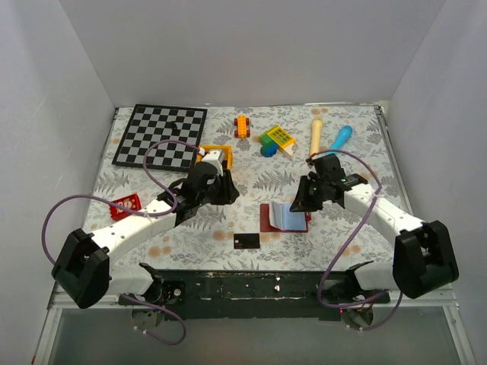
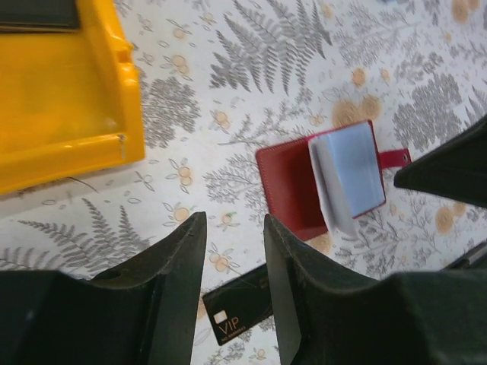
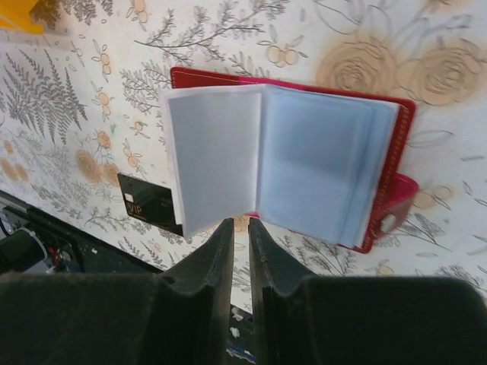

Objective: Put the credit cards into the card holder
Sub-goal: Open the card holder at the center of the board.

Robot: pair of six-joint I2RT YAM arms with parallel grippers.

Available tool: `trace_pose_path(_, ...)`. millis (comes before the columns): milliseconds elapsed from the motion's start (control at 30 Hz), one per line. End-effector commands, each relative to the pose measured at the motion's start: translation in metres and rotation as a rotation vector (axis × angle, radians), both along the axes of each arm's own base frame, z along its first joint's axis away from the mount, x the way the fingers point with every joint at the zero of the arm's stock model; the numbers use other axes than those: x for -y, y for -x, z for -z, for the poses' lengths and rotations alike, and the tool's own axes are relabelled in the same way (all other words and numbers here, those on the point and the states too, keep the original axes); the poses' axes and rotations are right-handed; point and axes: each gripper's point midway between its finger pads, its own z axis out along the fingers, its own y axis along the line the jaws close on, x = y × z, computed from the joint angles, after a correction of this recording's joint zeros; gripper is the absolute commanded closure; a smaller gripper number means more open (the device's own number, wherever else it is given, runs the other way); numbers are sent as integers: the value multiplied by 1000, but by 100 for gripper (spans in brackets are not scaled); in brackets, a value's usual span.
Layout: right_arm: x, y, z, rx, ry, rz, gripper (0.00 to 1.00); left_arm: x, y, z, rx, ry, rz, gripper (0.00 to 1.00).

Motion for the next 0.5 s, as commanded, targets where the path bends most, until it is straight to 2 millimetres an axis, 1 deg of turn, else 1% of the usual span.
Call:
trace_pose_path(0,-35,-18,-15,52,-42,-84,79,-26,-31,-29,42,54,-89,63)
trace_pose_path(33,-40,-19,-12,43,-40,-90,79,-36,-40,-31,42,63,-117,63)
trace_pose_path(133,-52,-19,0,6,-48,-117,79,-53,-57,-43,57,89,-152,61)
trace_pose_path(167,-57,-18,4,-2,-50,-127,79,-56,-62,-49,74,89,-161,60)
trace_pose_path(200,-60,-17,6,-8,-50,-137,79,-59,-67,-52,80,82,-168,60)
trace_pose_path(267,-67,-16,11,-21,-56,-155,80,-61,-73,-57,92,78,-170,60)
trace_pose_path(367,-74,-11,19,-43,-50,-172,80,-59,-76,-57,89,75,-160,60)
trace_pose_path(467,-75,-8,32,-70,-28,-174,80,-57,-76,-53,81,75,-150,60)
